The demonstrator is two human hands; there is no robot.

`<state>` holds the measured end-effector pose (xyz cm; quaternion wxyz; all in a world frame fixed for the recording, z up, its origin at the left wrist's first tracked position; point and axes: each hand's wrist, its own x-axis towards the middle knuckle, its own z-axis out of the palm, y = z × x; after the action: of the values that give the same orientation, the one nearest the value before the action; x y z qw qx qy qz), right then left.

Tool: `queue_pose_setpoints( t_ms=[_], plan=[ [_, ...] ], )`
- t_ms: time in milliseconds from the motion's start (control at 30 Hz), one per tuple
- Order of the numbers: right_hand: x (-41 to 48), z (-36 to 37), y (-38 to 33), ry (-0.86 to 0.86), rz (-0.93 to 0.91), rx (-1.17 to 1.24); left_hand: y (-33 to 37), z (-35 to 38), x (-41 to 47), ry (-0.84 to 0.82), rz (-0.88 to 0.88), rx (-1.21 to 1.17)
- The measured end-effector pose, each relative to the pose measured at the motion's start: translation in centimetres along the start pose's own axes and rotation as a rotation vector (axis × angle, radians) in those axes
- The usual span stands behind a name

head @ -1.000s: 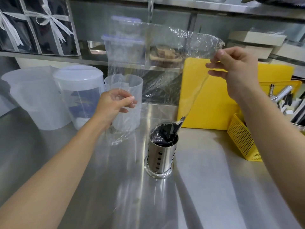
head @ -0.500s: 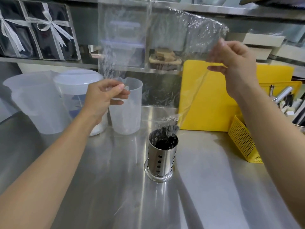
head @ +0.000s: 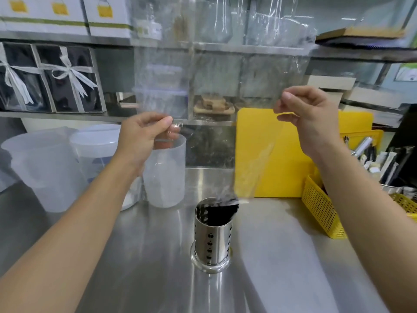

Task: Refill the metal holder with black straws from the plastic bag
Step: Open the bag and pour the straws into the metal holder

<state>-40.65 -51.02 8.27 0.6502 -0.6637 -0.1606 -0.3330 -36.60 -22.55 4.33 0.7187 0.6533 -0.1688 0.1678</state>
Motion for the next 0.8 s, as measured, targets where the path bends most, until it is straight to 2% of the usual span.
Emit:
queue_pose_setpoints(
  t_ms=[167, 433, 533, 700, 800],
  plan=[
    [-1.3, -2.8, -1.2, 0.088, 0.017, -0.015, 0.1, 3.4, -1.4, -0.063, -0.152, -0.088],
    [-7.1, -9.4, 2.0, 0.176, 0.314, -0.186, -5.6, 10.7, -8.3, -0.188, -0.491, -0.087],
    [-10.0, -12.3, 4.0, 0.243, 0.428, -0.265, -7.8, 12.8, -11.5, -0.196, -0.549, -0.021],
    [-14.6, -16.7, 7.0, 0.231, 0.633, -0.401, -11.8, 15.2, -16.9, -0.316, -0.64, 0.158],
    [-16.8, -18.5, 9.2, 0.225, 0.706, -0.467, -14.4, 16.1, -19.1, -0.318, -0.699, 0.225]
  ],
)
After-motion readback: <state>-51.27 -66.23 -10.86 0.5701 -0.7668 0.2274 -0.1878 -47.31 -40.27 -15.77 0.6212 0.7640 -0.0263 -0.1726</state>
